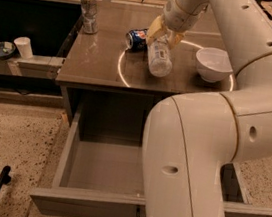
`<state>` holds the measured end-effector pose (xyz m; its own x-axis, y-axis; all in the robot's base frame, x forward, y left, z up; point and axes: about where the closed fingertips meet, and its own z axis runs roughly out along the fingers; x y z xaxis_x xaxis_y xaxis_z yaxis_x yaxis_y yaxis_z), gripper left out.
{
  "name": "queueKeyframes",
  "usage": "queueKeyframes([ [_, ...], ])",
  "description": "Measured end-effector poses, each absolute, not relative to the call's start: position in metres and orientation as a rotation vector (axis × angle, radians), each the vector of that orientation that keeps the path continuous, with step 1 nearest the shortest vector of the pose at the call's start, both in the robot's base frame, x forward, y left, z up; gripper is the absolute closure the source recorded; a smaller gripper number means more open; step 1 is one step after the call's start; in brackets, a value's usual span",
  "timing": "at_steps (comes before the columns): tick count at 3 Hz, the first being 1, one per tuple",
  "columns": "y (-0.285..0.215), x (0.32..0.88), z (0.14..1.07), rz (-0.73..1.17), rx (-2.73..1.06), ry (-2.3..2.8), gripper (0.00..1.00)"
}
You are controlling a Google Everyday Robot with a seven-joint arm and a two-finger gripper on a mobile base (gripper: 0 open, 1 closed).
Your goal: Pick blue plastic bottle from top drawer and place on counter
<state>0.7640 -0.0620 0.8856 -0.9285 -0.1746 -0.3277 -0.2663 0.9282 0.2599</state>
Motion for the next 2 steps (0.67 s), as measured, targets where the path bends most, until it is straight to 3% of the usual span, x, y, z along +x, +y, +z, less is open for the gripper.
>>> queueKeyframes([
  [2, -0.0757, 0.7513, 0.8715, 0.421, -0.342, 2.839, 0.54],
])
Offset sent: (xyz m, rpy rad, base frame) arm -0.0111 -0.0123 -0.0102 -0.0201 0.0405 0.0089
